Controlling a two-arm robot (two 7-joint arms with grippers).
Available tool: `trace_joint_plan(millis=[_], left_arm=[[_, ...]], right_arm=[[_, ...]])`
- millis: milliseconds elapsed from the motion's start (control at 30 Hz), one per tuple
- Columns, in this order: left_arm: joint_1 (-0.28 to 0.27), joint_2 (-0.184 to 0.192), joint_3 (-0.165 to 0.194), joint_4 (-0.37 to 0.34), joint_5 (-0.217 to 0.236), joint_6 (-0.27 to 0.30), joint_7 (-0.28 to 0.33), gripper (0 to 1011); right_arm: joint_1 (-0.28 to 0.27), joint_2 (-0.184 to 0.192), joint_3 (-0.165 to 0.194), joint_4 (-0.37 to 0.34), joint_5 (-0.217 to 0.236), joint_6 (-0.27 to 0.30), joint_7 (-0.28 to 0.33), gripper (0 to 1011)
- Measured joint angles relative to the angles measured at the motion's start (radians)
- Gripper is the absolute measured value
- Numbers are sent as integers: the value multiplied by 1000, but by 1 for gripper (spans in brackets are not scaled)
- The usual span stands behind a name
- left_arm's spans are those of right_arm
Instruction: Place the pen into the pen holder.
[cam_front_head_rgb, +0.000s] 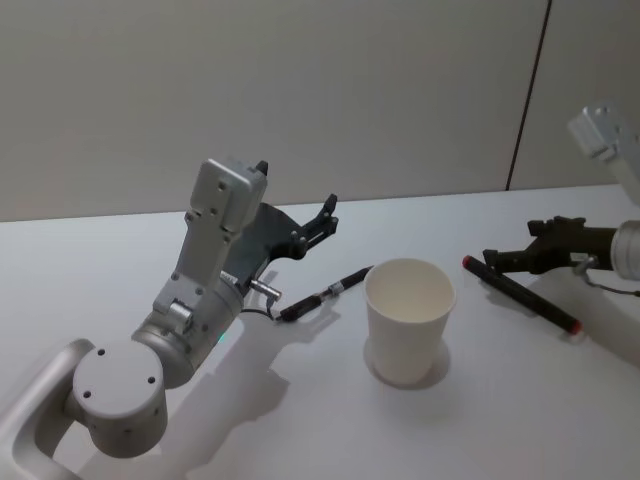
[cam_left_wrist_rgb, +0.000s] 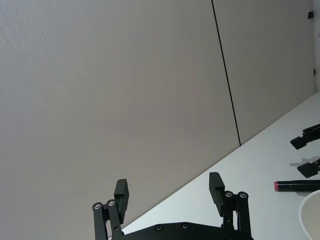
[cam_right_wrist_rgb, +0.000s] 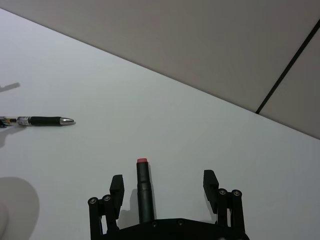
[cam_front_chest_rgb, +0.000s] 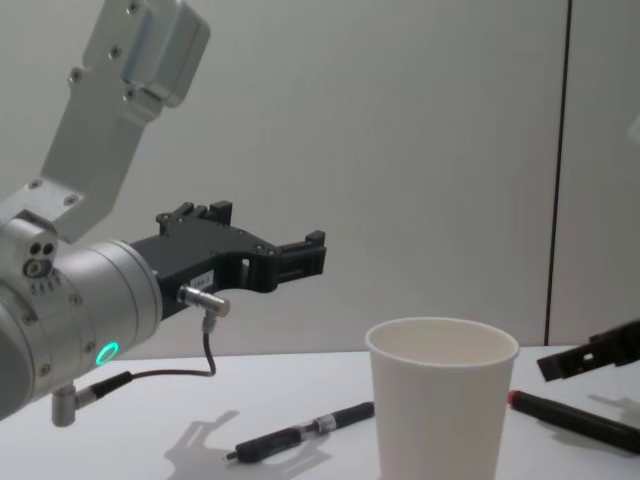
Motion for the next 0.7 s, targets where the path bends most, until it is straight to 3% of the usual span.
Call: trace_joint_plan(millis=[700], left_arm=[[0,0,0,0,0,0,0,1001]], right_arm=[[33,-38,-49,136,3,-75,2,1002]])
